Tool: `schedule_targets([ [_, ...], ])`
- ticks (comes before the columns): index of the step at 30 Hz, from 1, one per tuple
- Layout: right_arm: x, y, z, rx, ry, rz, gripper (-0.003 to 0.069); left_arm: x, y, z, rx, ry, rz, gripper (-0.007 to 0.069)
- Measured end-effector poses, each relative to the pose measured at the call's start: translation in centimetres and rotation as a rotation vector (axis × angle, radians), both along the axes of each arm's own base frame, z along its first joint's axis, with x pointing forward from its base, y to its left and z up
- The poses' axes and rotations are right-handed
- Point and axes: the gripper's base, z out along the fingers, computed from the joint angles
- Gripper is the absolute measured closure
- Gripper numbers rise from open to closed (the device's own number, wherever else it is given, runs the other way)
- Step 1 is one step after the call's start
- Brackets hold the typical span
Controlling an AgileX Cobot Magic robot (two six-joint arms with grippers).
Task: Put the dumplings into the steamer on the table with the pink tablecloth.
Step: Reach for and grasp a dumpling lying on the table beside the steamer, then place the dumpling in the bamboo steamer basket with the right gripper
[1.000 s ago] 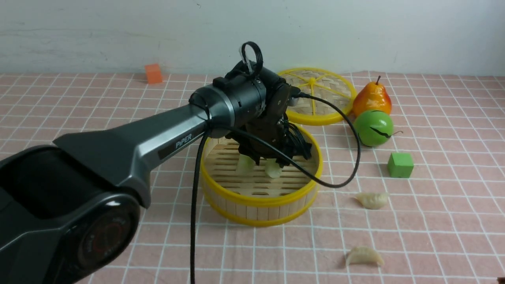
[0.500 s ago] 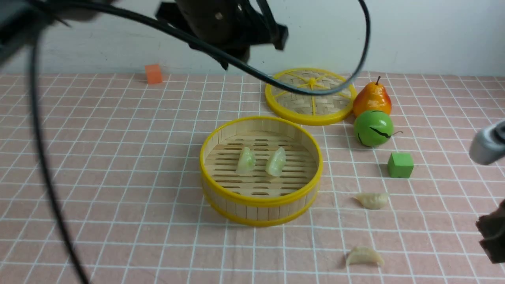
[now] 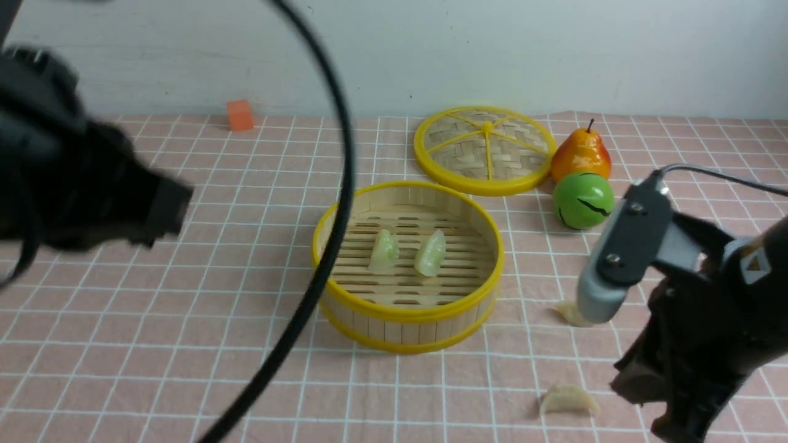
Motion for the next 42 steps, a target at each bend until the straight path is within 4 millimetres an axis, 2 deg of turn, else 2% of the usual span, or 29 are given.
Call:
schedule_targets([
  [3,0.7,1.4,-1.2,-0.015,-0.010,0.066,0.0300,-1.9,1.2,-3.3,-0.007,0.023,-0.003,0.0638],
  [4,1.2,1.8,-1.9,-0.026,-0.016,0.078,0.0222,-2.7,1.6,-4.6,-0.011,0.041,0.001,0.0638],
  [5,1.3,1.8,-2.0,-0.029,-0.013,0.079,0.0211,-2.8,1.7,-4.5,-0.016,0.036,0.002,0.0638],
  [6,2.0,2.1,-2.8,-0.052,-0.023,0.083,0.0135,-3.5,2.1,-6.0,-0.019,0.065,0.010,0.0638],
  [7,2.1,2.1,-2.9,-0.054,-0.027,0.083,0.0126,-3.6,2.2,-6.4,-0.017,0.078,0.012,0.0638],
  [8,2.8,2.3,-3.7,-0.086,-0.033,0.091,0.0076,-4.2,2.5,-7.3,-0.024,0.095,0.015,0.0638],
  [10,3.7,2.3,-4.9,-0.140,-0.050,0.103,0.0032,-4.9,2.7,-8.9,-0.031,0.138,0.018,0.0638],
  [13,4.8,2.4,-6.6,-0.202,-0.051,0.109,0.0029,-5.4,2.9,-9.8,-0.035,0.161,0.018,0.0638],
  [15,5.8,2.6,-8.5,-0.260,-0.043,0.112,0.0061,-5.6,2.9,-10.4,-0.042,0.182,0.017,0.0638],
  [17,6.2,2.7,-9.3,-0.278,-0.039,0.115,0.0087,-5.7,2.9,-10.6,-0.039,0.185,0.017,0.0638],
  [20,7.0,3.1,-11.8,-0.306,-0.006,0.120,0.0171,-5.7,2.8,-10.5,-0.059,0.185,0.014,0.0638],
  [24,7.7,3.5,-13.8,-0.318,0.013,0.127,0.0295,-5.6,2.8,-10.5,-0.059,0.184,0.014,0.0638],
  [25,7.7,3.5,-13.8,-0.318,0.014,0.127,0.0309,-5.6,2.8,-10.5,-0.059,0.184,0.014,0.0638],
  [26,7.9,3.6,-13.8,-0.320,0.014,0.127,0.0377,-5.6,2.8,-10.5,-0.060,0.183,0.014,0.0638],
  [28,8.0,3.7,-13.6,-0.327,0.024,0.127,0.0454,-5.6,2.8,-10.5,-0.060,0.183,0.014,0.0638],
  [31,8.4,3.8,-12.7,-0.337,0.042,0.115,0.0461,-5.6,2.8,-10.5,-0.060,0.183,0.014,0.0638],
  [33,9.2,4.4,-10.3,-0.328,0.053,0.067,0.0459,-5.6,2.8,-10.5,-0.060,0.183,0.014,0.0638],
  [35,9.5,4.7,-9.1,-0.304,0.050,0.036,0.0459,-5.6,2.8,-10.5,-0.061,0.182,0.014,0.0638],
  [36,9.9,5.4,-7.0,-0.253,0.045,-0.016,0.0459,-5.6,2.8,-10.5,-0.061,0.182,0.014,0.0638],
  [38,10.5,6.7,-4.3,-0.144,0.026,-0.095,0.0459,-5.6,2.8,-10.5,-0.064,0.177,0.013,0.0638],
  [39,11.1,7.8,-2.1,-0.051,0.002,-0.143,0.0459,-5.6,2.7,-10.4,-0.069,0.171,0.013,0.0638],
  [42,12.2,9.3,-0.2,0.059,-0.018,-0.202,0.0459,-5.4,2.6,-10.3,-0.081,0.154,0.012,0.0638],
])
